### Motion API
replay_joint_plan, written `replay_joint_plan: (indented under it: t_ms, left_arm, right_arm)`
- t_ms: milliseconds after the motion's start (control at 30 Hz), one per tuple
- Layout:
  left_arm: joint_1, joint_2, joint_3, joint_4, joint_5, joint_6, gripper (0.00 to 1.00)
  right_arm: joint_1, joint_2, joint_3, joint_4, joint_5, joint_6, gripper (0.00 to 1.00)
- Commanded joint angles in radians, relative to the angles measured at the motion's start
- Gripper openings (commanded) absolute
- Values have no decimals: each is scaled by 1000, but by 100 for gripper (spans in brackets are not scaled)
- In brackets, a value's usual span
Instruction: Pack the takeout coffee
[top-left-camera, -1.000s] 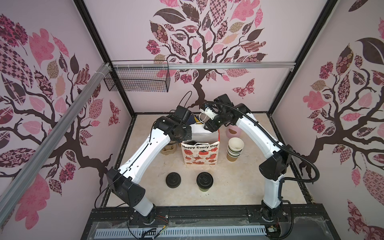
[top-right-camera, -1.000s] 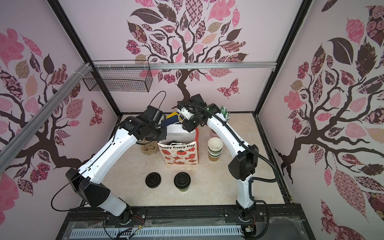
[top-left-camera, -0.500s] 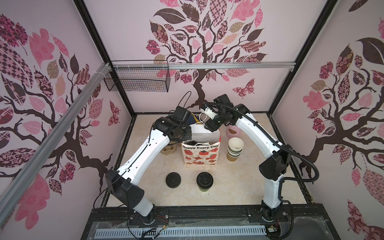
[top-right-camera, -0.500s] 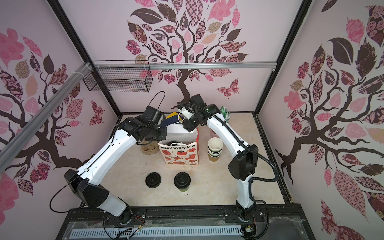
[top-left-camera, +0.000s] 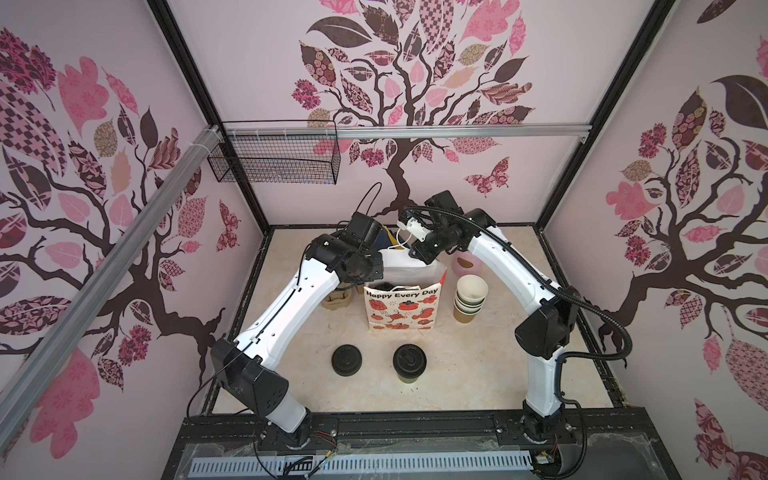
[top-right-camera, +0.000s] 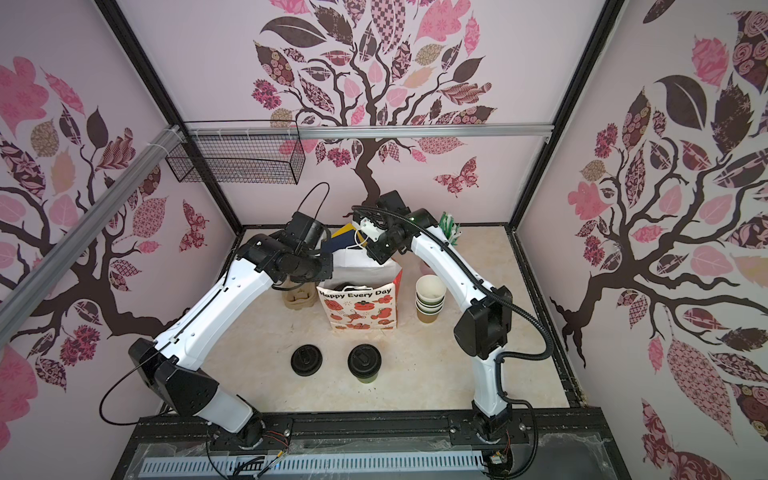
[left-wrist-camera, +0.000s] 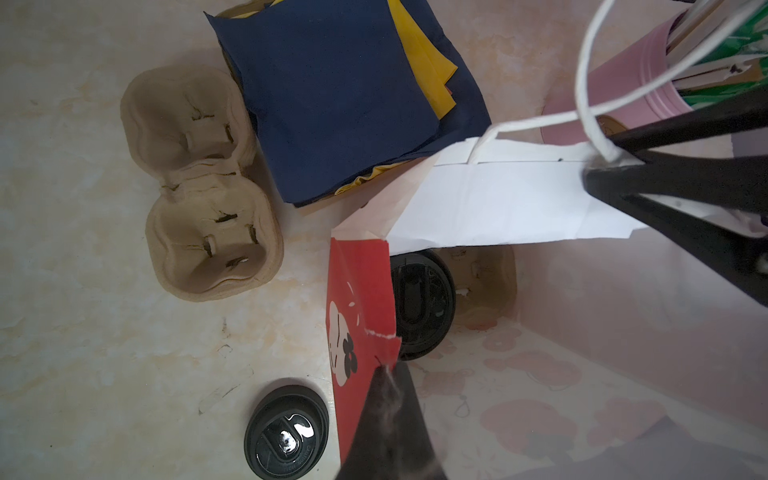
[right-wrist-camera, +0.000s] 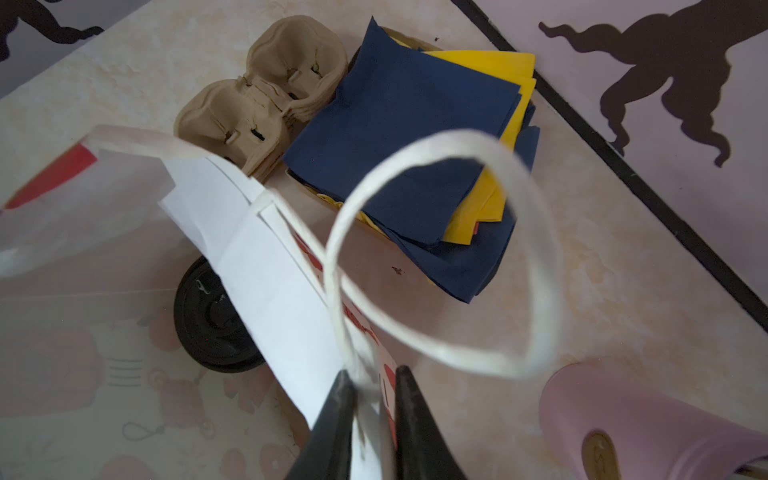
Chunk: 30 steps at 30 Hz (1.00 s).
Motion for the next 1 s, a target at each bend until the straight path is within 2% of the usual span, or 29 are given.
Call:
replay_joint_plan:
  t_ms: [0,200,367,567,967]
  left_arm:
    - [3,-6,-9,4,1,-9,0]
    - [3,3,7,11,4,5,0]
    - [3,13,22,37,33,46,0]
    - [5,16,30,83,36,108,0]
    - [15,52,59,117,90,195,0]
  right_arm:
    - [-3,-54,-31,-8,-19,7,11]
    - [-3,-129,-101,14,-38,17,0]
    - [-3,-176,-171,38,-53,69,0]
    - [-3,-201,-195,20,-16,188,0]
    - [-1,-263,-249,54,-54,410,0]
